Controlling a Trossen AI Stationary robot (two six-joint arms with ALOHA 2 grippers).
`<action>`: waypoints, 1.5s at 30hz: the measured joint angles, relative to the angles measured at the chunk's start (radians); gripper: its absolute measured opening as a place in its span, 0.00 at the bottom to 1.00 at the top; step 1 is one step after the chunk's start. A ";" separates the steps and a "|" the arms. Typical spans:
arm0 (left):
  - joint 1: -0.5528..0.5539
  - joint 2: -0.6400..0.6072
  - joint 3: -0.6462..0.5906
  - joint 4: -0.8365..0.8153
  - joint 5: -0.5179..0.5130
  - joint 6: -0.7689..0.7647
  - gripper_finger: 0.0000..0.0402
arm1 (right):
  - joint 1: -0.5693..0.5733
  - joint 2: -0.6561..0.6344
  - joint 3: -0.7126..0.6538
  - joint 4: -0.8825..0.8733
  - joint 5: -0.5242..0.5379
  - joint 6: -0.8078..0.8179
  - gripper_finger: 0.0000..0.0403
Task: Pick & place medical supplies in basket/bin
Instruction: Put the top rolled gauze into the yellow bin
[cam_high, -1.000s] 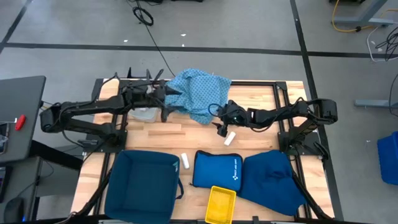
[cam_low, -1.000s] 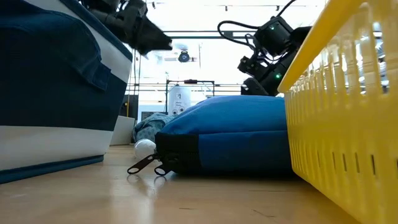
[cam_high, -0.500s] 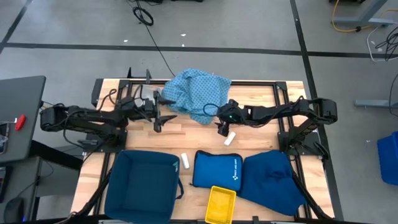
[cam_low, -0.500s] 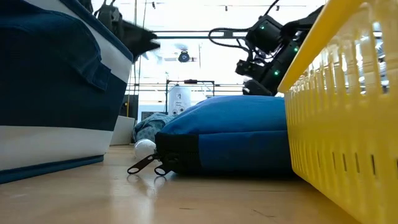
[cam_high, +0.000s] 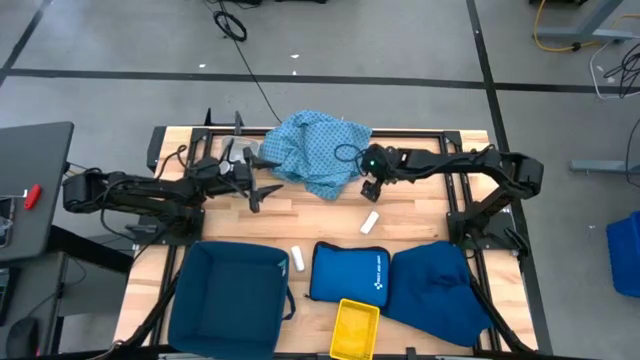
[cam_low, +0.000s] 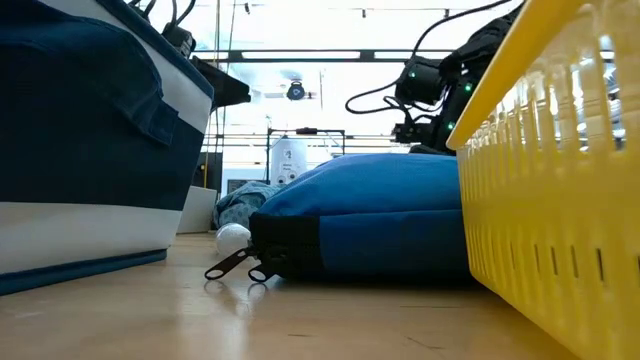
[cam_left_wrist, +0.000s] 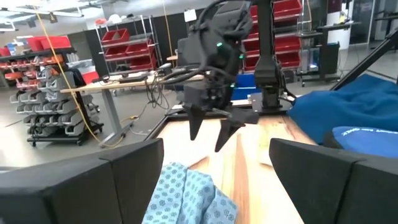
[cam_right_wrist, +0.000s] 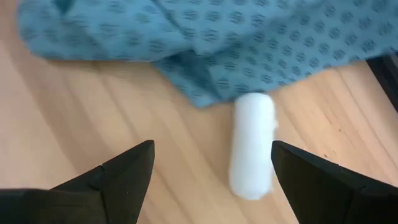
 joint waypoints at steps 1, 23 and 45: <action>0.000 -0.006 0.000 -0.006 0.000 0.001 0.74 | -0.015 0.000 0.000 -0.001 -0.012 -0.004 0.83; 0.000 -0.064 0.000 -0.106 0.001 0.001 0.74 | -0.127 0.181 0.003 0.031 -0.037 -0.129 0.73; 0.000 -0.063 0.000 -0.115 0.001 -0.003 0.74 | 0.066 0.185 0.002 -0.033 0.054 -0.001 0.09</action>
